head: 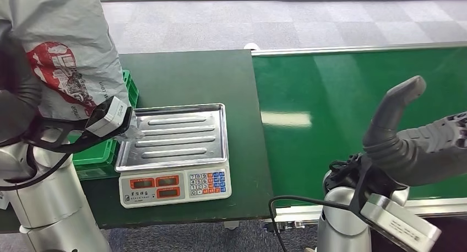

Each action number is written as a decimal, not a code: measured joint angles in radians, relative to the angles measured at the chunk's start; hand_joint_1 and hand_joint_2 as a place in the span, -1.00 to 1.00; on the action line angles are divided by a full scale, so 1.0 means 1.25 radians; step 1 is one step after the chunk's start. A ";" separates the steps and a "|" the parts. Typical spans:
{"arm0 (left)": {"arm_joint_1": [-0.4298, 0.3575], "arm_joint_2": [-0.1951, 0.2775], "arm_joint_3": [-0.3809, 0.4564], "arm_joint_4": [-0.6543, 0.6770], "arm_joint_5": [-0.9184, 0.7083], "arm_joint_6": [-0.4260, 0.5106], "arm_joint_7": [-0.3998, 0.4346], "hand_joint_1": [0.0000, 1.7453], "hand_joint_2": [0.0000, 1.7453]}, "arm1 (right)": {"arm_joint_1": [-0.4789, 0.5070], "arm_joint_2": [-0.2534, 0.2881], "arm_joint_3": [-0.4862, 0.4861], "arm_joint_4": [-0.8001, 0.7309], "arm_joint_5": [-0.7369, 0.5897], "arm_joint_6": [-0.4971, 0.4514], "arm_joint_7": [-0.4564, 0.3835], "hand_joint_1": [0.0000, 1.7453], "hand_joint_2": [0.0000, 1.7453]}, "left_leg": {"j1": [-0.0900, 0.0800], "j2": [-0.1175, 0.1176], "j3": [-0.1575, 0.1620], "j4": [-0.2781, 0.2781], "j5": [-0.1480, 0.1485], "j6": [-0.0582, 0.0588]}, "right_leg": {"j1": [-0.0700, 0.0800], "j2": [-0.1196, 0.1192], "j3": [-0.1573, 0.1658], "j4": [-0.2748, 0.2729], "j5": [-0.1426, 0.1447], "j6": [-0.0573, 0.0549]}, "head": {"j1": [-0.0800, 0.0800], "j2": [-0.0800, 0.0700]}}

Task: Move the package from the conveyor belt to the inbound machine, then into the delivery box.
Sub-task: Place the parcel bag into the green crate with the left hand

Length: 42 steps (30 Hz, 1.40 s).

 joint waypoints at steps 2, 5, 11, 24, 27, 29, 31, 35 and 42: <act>-0.015 0.042 0.019 0.054 0.000 0.000 0.040 1.00 1.00 | 0.002 0.000 0.000 -0.002 0.004 0.000 0.000 -1.00 1.00 | 0.000 0.000 0.001 0.000 0.001 -0.001 | 0.001 0.000 -0.001 0.000 0.000 -0.001 | 0.000 0.000; -0.116 0.179 -0.046 0.230 -0.001 -0.002 0.318 1.00 1.00 | 0.011 0.000 0.001 -0.014 0.014 -0.001 -0.001 -1.00 1.00 | 0.000 0.000 -0.002 0.001 0.003 -0.004 | 0.004 0.001 -0.006 0.000 0.003 -0.004 | -0.002 0.000; -0.298 0.214 -0.540 0.761 0.071 -0.056 1.001 1.00 1.00 | 0.011 0.000 0.005 -0.019 0.024 -0.001 0.000 -1.00 1.00 | 0.000 -0.005 0.000 0.001 0.005 -0.004 | 0.001 -0.006 0.001 0.001 0.004 -0.004 | -0.002 0.000; -0.331 0.261 -0.670 1.222 0.245 -0.276 0.995 1.00 1.00 | 0.013 0.000 0.026 -0.031 0.051 -0.001 0.000 -1.00 1.00 | 0.001 0.010 -0.003 -0.001 0.005 -0.005 | 0.001 0.009 -0.008 0.002 0.007 -0.007 | -0.002 0.000; -0.326 0.274 -0.640 1.250 0.270 -0.299 1.011 1.00 1.00 | 0.013 0.000 0.029 -0.036 0.056 -0.001 0.000 -1.00 1.00 | 0.002 0.010 -0.003 -0.001 0.005 -0.005 | 0.001 0.009 -0.008 0.002 0.007 -0.007 | -0.002 0.000; -0.319 0.282 -0.619 1.261 0.287 -0.306 1.012 1.00 1.00 | 0.014 0.000 0.030 -0.041 0.060 -0.001 0.000 -1.00 1.00 | 0.002 0.010 -0.003 -0.001 0.005 -0.006 | 0.001 0.009 -0.008 0.002 0.007 -0.007 | -0.002 0.000; -0.311 0.289 -0.598 1.268 0.300 -0.304 1.012 1.00 1.00 | 0.015 0.000 0.030 -0.046 0.062 -0.001 0.000 -1.00 1.00 | 0.002 0.010 -0.003 -0.001 0.005 -0.006 | 0.001 0.008 -0.008 0.002 0.007 -0.007 | -0.002 0.000; -0.300 0.297 -0.570 1.276 0.311 -0.295 1.012 1.00 1.00 | 0.016 0.000 0.030 -0.052 0.062 -0.001 0.000 -1.00 1.00 | 0.001 0.009 -0.003 -0.001 0.005 -0.006 | 0.001 0.008 -0.008 0.002 0.007 -0.007 | -0.002 0.000; -0.244 0.311 -0.447 1.227 0.398 -0.058 0.963 1.00 1.00 | 0.019 -0.001 0.030 -0.057 0.072 -0.001 0.000 -1.00 1.00 | 0.001 0.011 -0.003 -0.001 0.005 -0.006 | 0.001 0.010 -0.009 0.002 0.007 -0.007 | -0.002 0.000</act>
